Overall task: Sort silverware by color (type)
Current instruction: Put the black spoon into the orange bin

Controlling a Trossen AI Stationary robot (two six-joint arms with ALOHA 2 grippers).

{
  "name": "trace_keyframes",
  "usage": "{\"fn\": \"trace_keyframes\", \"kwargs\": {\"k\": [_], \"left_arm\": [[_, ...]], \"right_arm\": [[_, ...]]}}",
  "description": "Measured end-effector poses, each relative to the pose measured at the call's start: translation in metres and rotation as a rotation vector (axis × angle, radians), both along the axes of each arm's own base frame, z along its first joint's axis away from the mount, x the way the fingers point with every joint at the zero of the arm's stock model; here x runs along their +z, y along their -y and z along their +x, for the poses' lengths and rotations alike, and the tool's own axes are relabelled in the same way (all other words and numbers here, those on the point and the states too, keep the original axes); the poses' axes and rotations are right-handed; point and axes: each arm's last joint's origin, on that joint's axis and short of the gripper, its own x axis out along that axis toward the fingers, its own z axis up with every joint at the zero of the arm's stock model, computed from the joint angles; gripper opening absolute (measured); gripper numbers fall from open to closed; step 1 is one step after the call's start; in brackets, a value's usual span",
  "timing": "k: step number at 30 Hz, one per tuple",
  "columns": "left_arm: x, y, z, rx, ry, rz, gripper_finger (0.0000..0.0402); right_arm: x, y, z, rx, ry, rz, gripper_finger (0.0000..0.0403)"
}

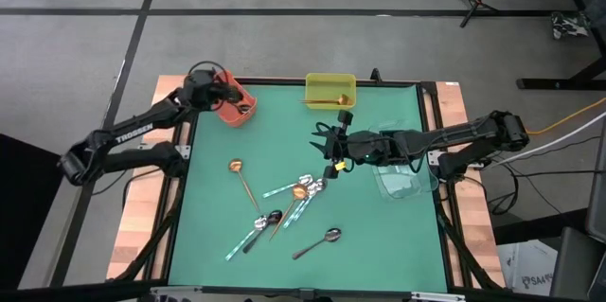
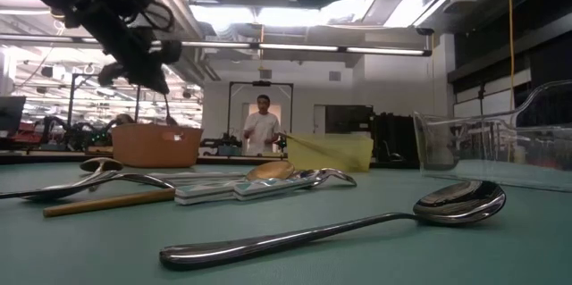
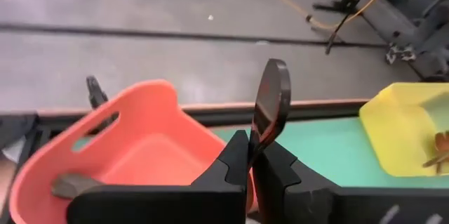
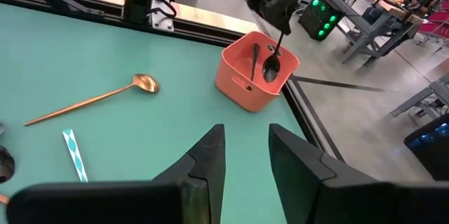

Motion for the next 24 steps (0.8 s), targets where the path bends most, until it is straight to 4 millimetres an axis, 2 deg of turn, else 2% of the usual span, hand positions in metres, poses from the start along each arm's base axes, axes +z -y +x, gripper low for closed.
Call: {"fn": "trace_keyframes", "kwargs": {"k": [8,24], "left_arm": [[-0.016,-0.013,0.004,0.010,0.016,-0.098,0.0000],[-0.036,-0.022,0.012,0.008,-0.042,-0.180,0.0010]], "right_arm": [[0.000,0.000,0.000,0.000,-0.001,0.000,0.0104],[0.000,0.000,0.000,0.000,-0.001,0.000,0.0104]]}}
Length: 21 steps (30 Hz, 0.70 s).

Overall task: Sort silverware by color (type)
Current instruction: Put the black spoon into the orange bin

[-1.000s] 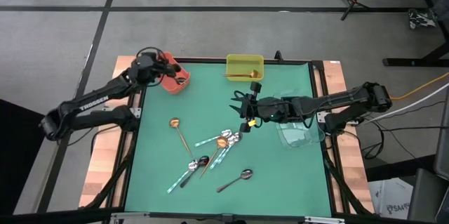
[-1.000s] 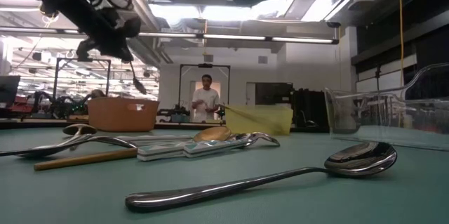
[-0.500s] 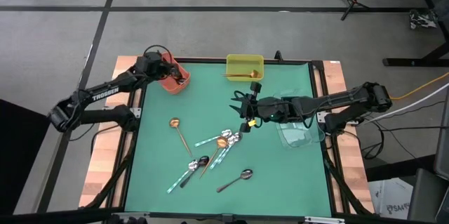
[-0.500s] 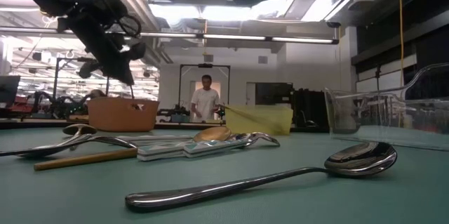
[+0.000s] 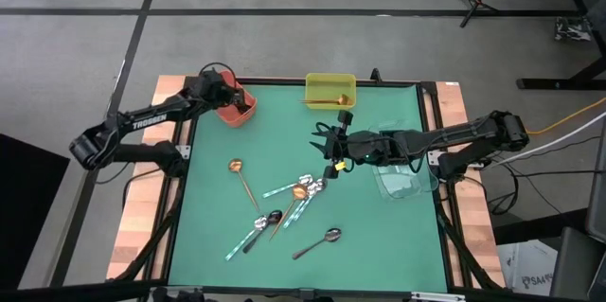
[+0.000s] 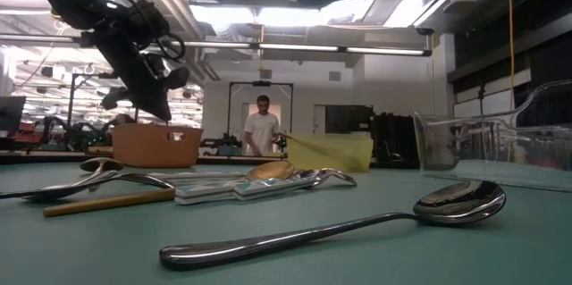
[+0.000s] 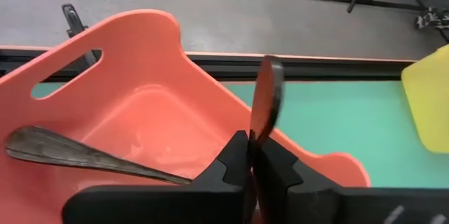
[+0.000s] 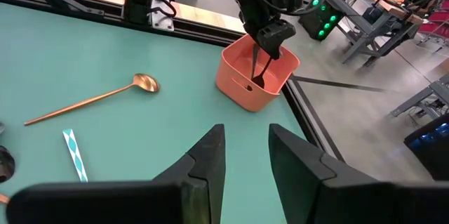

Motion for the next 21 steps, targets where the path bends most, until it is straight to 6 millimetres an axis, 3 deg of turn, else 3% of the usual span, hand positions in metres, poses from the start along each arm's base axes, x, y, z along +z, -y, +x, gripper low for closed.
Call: {"fn": "trace_keyframes", "kwargs": {"k": [21], "left_arm": [[-0.0018,-0.0011,-0.0028,0.074,-0.067,0.031,0.0025]], "right_arm": [[-0.0001,0.0000,0.0001,0.000,-0.001,0.000,0.0104]]}}
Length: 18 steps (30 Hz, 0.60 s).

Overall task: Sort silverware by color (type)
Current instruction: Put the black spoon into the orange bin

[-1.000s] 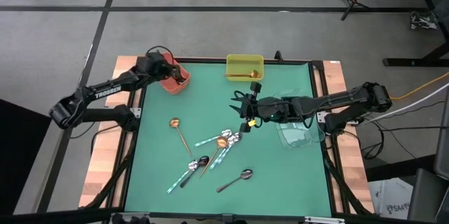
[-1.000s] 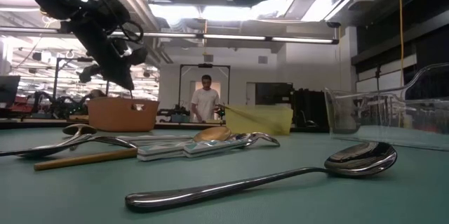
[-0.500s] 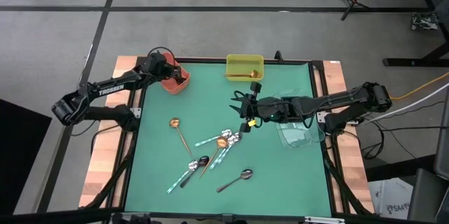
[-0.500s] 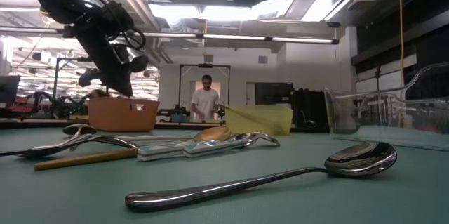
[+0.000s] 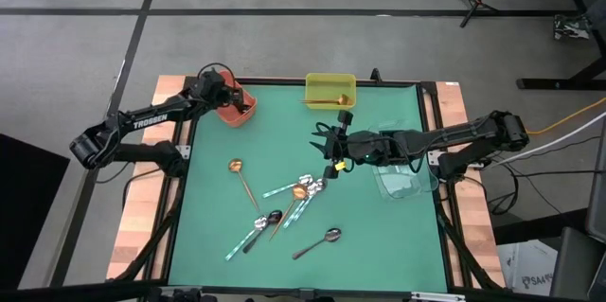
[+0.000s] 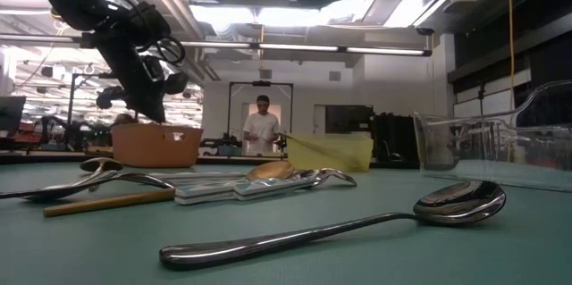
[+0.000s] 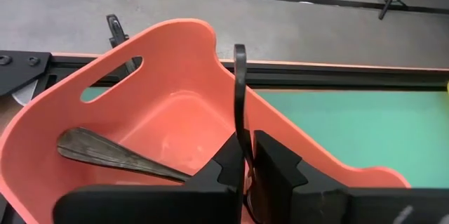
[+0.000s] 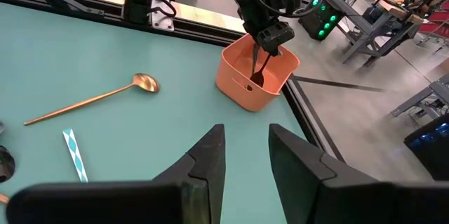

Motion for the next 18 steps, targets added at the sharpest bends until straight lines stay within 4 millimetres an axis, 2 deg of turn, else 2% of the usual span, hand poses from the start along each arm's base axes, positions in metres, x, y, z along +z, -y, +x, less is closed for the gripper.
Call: {"fn": "trace_keyframes", "kwargs": {"k": [18], "left_arm": [[-0.0002,0.0000,-0.0003,0.007,-0.007,0.004,0.0040]], "right_arm": [[0.0000,0.0000,0.0000,0.000,0.000,0.000,0.0104]]}}
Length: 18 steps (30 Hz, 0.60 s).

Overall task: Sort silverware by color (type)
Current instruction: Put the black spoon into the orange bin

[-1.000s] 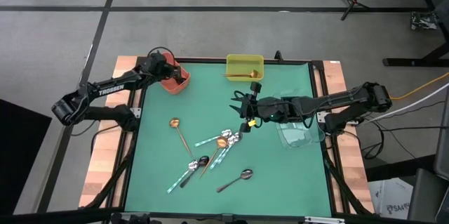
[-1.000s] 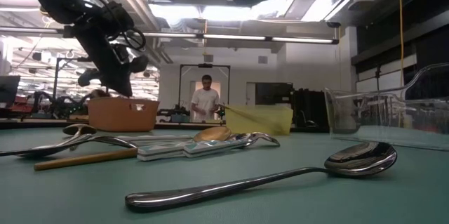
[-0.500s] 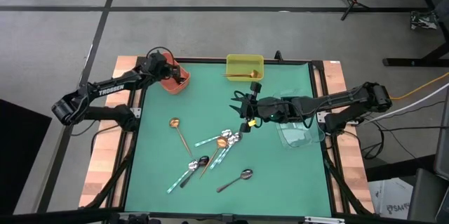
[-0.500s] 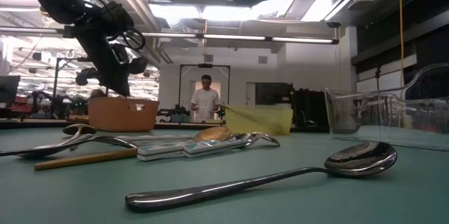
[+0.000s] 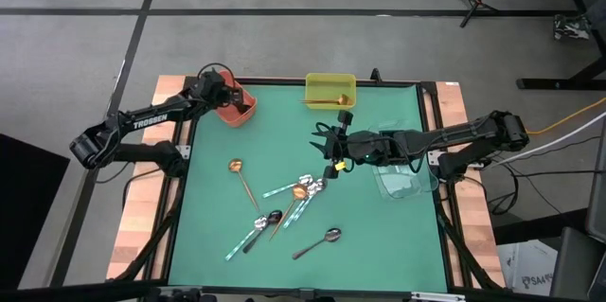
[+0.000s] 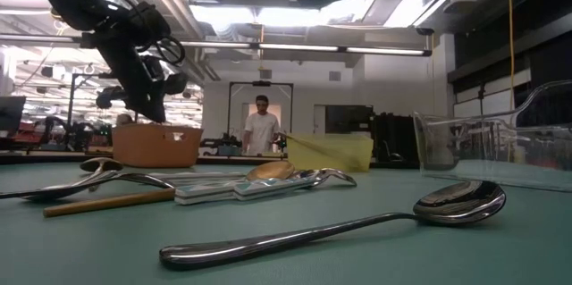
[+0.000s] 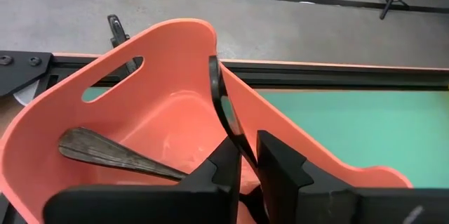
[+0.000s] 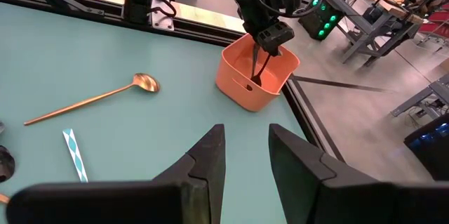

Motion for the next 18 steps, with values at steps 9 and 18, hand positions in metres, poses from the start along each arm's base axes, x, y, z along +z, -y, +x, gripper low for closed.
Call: {"fn": "trace_keyframes", "kwargs": {"k": [9,18], "left_arm": [[-0.0018,0.0001,-0.0031,0.026,-0.032,-0.010,0.0062],[-0.0017,-0.0003,-0.0036,0.030,-0.031,-0.010,0.0113]], "right_arm": [[0.0000,0.0000,0.0000,0.000,0.000,0.000,0.0104],[0.0000,0.0000,0.0000,0.000,0.000,0.000,0.0104]]}}
